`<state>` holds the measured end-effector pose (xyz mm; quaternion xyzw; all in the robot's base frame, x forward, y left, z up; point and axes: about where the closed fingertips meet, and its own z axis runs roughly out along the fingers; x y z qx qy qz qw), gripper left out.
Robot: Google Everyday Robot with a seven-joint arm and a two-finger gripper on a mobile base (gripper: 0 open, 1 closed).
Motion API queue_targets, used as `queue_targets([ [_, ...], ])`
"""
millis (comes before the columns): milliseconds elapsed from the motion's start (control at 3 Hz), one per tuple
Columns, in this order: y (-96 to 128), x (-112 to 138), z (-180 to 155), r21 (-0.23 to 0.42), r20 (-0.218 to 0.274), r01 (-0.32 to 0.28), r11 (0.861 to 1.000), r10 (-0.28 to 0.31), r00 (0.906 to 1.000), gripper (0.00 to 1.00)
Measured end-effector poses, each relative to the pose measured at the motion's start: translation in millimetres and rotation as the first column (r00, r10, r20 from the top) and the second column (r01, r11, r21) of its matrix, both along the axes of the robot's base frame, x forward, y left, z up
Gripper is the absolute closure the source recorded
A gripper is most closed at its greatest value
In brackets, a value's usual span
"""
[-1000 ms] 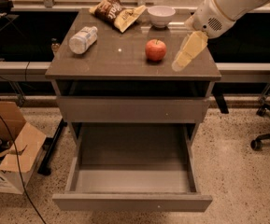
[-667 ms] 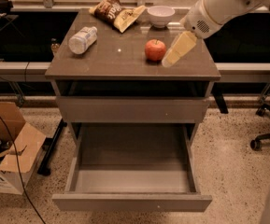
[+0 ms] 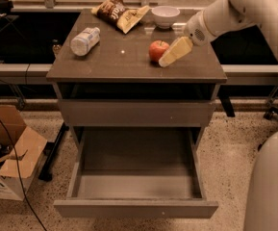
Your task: Place apple into middle drawer
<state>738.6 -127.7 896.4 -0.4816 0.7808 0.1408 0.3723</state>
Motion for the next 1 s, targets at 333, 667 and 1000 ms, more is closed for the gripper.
queue_targets([
  [333,0,17,-19,0.073,-0.029,0.02,0.997,-0.018,0.9994,0.0],
  [667,21,35,-32,0.13,-0.053,-0.012,0.992,0.019,0.9984,0.04],
  [1000,37,42,-37,0.156,-0.066,-0.04,0.987,0.051,0.9965,0.27],
])
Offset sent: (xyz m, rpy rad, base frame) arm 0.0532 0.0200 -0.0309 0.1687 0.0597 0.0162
